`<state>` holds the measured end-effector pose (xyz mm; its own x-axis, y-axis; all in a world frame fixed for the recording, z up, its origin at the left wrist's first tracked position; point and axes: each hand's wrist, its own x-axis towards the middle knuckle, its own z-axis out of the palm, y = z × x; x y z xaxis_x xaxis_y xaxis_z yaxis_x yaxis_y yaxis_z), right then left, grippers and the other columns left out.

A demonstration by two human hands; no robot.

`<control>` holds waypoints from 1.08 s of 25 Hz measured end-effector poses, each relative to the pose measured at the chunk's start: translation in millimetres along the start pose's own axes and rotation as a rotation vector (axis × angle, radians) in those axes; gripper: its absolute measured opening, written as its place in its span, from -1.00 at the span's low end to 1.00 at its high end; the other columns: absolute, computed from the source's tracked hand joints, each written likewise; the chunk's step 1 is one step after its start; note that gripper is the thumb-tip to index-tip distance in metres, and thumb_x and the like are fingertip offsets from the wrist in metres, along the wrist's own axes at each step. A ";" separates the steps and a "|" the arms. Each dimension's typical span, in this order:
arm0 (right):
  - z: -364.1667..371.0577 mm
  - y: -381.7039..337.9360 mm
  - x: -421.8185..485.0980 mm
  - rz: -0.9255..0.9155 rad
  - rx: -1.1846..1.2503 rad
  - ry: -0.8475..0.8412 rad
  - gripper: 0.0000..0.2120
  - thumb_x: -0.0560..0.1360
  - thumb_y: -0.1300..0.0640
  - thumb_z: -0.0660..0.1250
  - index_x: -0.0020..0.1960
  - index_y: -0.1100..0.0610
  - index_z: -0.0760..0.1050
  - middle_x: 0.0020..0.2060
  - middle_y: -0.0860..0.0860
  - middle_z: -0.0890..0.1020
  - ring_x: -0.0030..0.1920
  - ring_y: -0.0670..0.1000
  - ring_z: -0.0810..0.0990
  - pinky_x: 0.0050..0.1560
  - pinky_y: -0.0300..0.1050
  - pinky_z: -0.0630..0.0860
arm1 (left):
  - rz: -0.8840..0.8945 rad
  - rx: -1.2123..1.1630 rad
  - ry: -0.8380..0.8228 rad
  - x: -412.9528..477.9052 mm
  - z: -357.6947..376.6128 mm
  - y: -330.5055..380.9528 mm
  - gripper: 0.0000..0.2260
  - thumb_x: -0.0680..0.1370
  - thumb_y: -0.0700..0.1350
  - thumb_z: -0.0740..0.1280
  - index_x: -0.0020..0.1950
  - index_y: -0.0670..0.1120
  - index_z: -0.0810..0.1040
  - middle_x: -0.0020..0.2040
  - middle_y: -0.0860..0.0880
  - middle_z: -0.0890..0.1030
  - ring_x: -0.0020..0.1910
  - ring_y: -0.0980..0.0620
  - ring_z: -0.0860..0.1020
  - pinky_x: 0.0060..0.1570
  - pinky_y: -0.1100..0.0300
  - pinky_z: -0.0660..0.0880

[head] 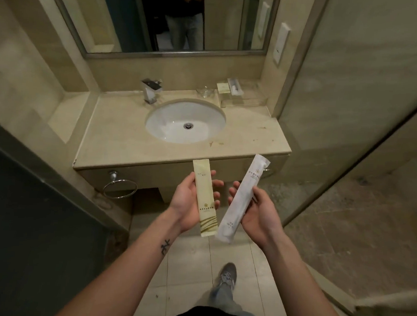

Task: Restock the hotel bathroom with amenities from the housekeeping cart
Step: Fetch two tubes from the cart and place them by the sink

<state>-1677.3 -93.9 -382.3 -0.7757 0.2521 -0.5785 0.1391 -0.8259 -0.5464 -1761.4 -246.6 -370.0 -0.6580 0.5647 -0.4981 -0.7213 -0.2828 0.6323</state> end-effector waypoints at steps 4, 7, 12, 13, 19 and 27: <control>20.2 -59.4 81.9 0.056 -0.021 0.000 -0.64 0.65 0.08 0.21 0.33 0.28 0.52 0.12 0.15 0.68 0.09 0.08 0.66 0.12 0.01 0.57 | 0.027 -0.036 0.044 70.2 25.0 36.1 -0.57 0.69 0.08 0.07 0.32 -0.18 0.53 -0.04 -0.17 0.64 -0.23 -0.07 0.53 -0.20 0.05 0.51; 31.3 -95.7 122.7 0.112 -0.055 -0.027 -0.65 0.67 0.07 0.18 0.30 0.28 0.53 0.18 0.17 0.67 0.11 0.10 0.67 0.09 0.01 0.59 | 0.042 -0.022 0.083 114.5 38.9 53.5 -0.57 0.69 0.09 0.08 0.31 -0.16 0.53 -0.03 -0.15 0.65 -0.22 -0.06 0.54 -0.19 0.04 0.51; 50.0 -140.6 165.5 0.127 0.024 -0.077 -0.67 0.65 0.08 0.20 0.25 0.29 0.56 0.14 0.16 0.68 0.19 0.10 0.64 0.20 0.03 0.55 | 0.059 -0.048 0.157 173.9 58.1 79.9 -0.57 0.68 0.09 0.10 0.34 -0.19 0.51 -0.04 -0.17 0.63 -0.24 -0.06 0.52 -0.21 0.05 0.49; 52.7 -147.9 176.0 0.132 0.034 -0.084 -0.67 0.65 0.08 0.20 0.24 0.28 0.56 0.13 0.15 0.70 0.19 0.10 0.64 0.21 0.03 0.55 | 0.050 -0.060 0.164 187.1 61.0 86.3 -0.57 0.68 0.09 0.11 0.32 -0.19 0.51 -0.06 -0.16 0.63 -0.25 -0.06 0.51 -0.23 0.06 0.49; 72.3 -173.7 242.4 0.128 -0.022 -0.031 -0.69 0.65 0.07 0.22 0.22 0.26 0.57 0.14 0.17 0.70 0.19 0.12 0.66 0.20 0.05 0.57 | 0.003 -0.102 0.144 257.7 61.6 119.3 -0.61 0.66 0.08 0.12 0.26 -0.19 0.51 -0.08 -0.17 0.65 -0.26 -0.08 0.50 -0.24 0.05 0.48; 112.1 -199.9 358.8 0.103 -0.032 0.112 -0.66 0.68 0.07 0.17 0.30 0.28 0.51 0.14 0.17 0.70 0.21 0.12 0.65 0.17 0.04 0.57 | -0.089 -0.103 0.058 378.6 53.9 192.1 -0.66 0.66 0.03 0.14 0.14 -0.22 0.53 -0.03 -0.21 0.64 -0.26 -0.09 0.52 -0.18 0.01 0.50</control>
<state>-2052.4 105.1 -412.7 -0.6829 0.2233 -0.6956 0.2350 -0.8344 -0.4985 -2137.4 -45.4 -405.1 -0.5995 0.5463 -0.5850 -0.7940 -0.3135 0.5209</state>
